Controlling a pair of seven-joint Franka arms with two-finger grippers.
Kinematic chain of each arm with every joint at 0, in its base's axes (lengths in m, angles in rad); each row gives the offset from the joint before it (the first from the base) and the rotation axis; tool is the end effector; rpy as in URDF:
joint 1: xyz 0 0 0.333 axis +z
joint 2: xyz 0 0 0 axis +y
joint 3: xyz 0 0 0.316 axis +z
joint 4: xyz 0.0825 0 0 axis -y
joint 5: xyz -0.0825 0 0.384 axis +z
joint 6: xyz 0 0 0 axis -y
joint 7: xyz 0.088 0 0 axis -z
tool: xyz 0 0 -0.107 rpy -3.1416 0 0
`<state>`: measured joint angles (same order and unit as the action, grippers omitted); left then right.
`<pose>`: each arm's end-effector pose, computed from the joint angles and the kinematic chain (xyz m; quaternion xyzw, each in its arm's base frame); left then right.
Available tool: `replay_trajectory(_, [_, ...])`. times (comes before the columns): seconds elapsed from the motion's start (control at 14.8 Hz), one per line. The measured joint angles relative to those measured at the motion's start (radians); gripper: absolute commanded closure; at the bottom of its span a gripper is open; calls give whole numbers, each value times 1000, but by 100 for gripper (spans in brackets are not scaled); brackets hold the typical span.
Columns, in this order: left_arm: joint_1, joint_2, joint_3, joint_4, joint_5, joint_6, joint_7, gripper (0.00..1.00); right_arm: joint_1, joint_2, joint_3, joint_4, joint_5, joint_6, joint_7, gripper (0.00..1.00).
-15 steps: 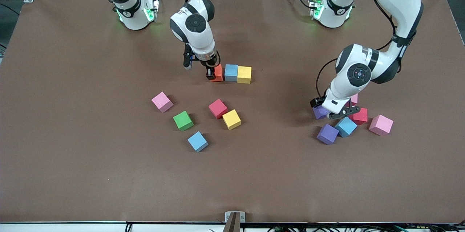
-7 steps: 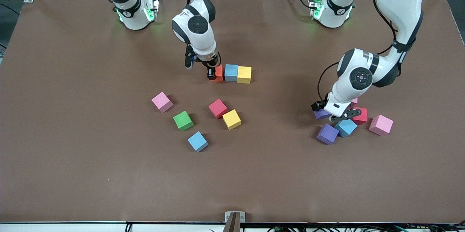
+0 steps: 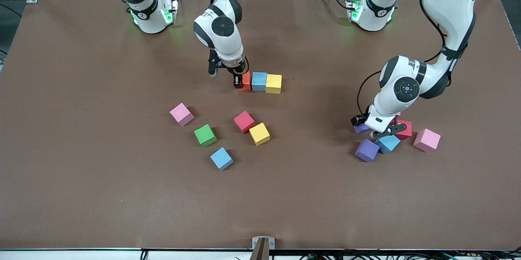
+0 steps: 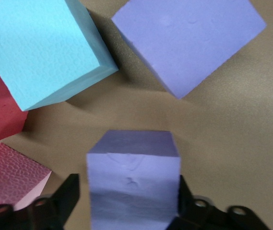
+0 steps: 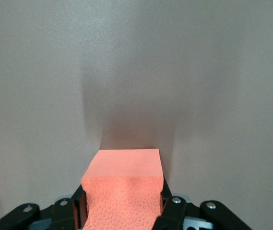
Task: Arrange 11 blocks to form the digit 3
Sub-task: 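Lower the left gripper onto the purple cube and grasp it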
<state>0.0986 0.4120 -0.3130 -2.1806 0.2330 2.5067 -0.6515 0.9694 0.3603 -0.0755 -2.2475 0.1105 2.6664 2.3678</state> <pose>0.5404 -0.1221 0.2019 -0.9908 -0.1325 0.0236 0.0152 0.3470 0.4256 0.2099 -0.7088 0.7047 0.0153 0.0295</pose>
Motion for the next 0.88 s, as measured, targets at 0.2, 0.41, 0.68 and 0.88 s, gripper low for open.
replay_trajectory(0.2, [0, 2, 0, 10, 0, 0, -1, 54, 0, 1, 0, 1, 0, 1, 0, 100])
replay_trajectory(0.41, [0, 3, 0, 40, 0, 0, -15, 57, 0, 2, 0, 2, 0, 1, 0, 100])
replay_trajectory(0.68, [-3, 5, -2, 170, 0, -146, -62, 58, 1, 4, 0, 4, 0, 1, 0, 100])
replay_trajectory(0.88, [-21, 18, -5, 259, 0, -232, -101, 58, 1, 5, 0, 6, 0, 1, 0, 100])
